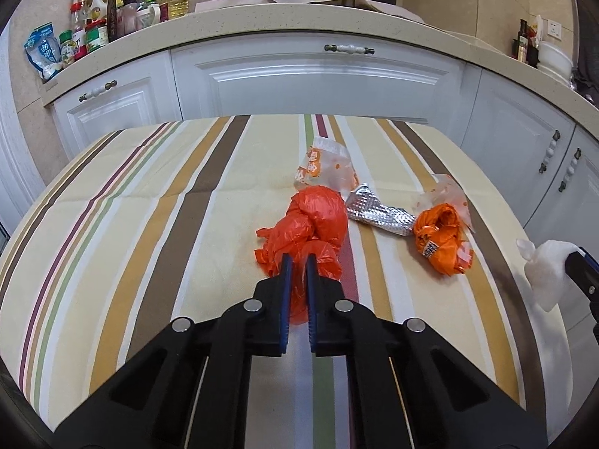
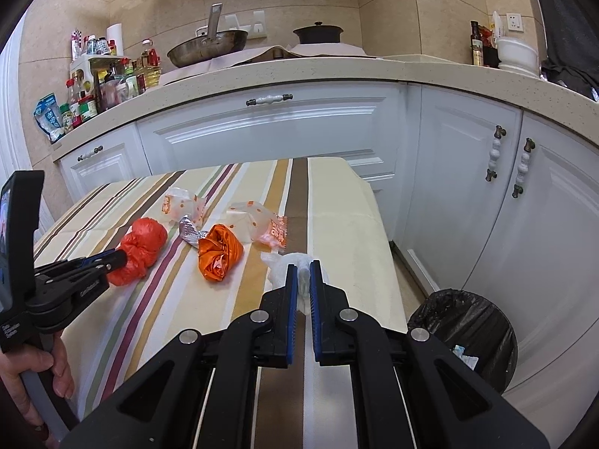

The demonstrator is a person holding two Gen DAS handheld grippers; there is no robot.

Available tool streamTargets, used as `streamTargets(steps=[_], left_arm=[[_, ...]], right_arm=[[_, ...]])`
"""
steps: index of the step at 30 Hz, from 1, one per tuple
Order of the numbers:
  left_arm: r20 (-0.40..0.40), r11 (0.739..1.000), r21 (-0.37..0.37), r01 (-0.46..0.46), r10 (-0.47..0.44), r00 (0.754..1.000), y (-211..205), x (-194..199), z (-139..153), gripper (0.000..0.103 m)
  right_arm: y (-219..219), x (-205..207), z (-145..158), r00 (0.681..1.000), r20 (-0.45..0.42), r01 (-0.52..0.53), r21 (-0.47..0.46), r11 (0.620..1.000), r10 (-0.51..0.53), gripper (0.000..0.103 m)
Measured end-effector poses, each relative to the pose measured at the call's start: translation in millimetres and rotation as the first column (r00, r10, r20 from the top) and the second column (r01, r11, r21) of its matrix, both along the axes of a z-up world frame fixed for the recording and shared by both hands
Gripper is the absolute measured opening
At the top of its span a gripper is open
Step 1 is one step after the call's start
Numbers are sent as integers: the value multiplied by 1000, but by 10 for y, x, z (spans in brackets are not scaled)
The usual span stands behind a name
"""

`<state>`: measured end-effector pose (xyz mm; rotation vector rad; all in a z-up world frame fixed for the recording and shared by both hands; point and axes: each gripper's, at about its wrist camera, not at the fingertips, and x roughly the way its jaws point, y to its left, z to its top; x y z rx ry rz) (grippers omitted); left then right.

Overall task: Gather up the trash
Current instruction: 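Carry the red and white bags over the bin and open both tools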

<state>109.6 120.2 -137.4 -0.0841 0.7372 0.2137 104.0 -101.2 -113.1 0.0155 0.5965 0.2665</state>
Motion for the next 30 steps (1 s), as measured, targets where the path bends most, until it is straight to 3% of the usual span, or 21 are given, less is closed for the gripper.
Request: streamTargets(steps=[9, 17, 24, 30], left_arm=[[39, 1000, 7, 17, -18, 999, -128, -223, 144, 6], [83, 997, 26, 68, -70, 994, -497, -274, 304, 6], [101, 981, 31, 190, -192, 976, -1096, -189, 354, 6], [109, 945, 40, 326, -328, 938, -1801, -58, 336, 6]], right_arm=[[-25, -70, 33, 1000, 20, 11, -3, 1000, -11, 7], [-254, -162, 102, 996, 57, 73, -15, 997, -72, 7], [-710, -214, 122, 983, 68, 173, -3, 985, -173, 7], [-1205, -221, 71, 958, 68, 278, -2, 961, -277, 7]])
